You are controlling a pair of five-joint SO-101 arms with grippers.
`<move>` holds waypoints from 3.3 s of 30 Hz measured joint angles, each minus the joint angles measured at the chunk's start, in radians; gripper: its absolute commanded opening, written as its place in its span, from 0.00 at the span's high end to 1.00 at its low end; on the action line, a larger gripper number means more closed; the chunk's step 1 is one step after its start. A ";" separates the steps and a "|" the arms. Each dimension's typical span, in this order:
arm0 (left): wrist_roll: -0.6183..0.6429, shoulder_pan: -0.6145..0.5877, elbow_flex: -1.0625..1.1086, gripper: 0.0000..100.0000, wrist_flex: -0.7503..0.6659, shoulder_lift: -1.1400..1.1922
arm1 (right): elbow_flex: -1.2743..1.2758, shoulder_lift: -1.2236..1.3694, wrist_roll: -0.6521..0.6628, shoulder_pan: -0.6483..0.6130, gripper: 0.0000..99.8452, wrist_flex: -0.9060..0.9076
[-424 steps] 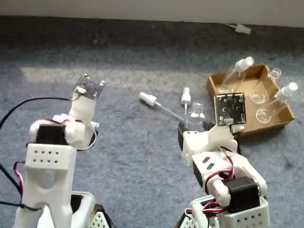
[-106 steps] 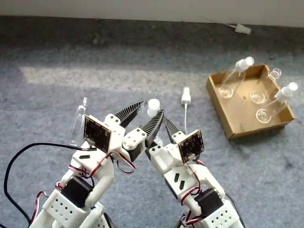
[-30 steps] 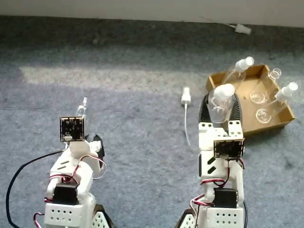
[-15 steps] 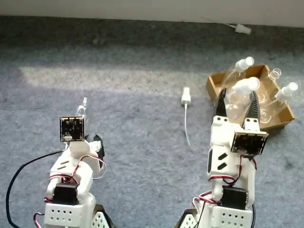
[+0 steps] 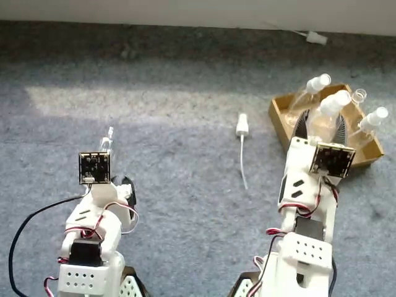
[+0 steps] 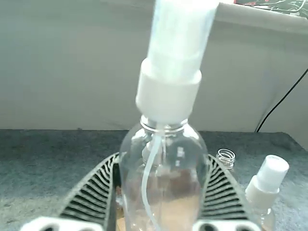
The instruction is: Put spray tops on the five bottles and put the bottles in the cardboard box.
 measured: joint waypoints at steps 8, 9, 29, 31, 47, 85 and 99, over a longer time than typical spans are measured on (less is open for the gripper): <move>0.000 0.000 0.000 0.99 0.000 0.000 | -0.002 0.226 -0.003 0.037 0.91 -0.132; 0.000 0.000 0.000 0.99 0.000 0.000 | -0.018 0.270 -0.011 0.048 0.91 -0.150; 0.000 0.000 0.000 0.99 0.000 0.000 | -0.178 0.833 -0.164 0.092 0.91 -0.525; 0.000 0.000 0.000 0.99 0.000 0.000 | -0.184 0.870 -0.164 0.092 0.91 -0.572; 0.000 0.000 0.000 0.99 0.000 0.000 | -0.350 1.166 -0.164 0.092 0.91 -0.644; 0.000 0.000 0.003 0.99 0.000 0.000 | -0.446 1.178 -0.164 0.054 0.91 -0.644; 0.000 0.000 0.003 0.99 0.000 0.000 | -0.365 1.178 -0.164 0.054 0.91 -0.644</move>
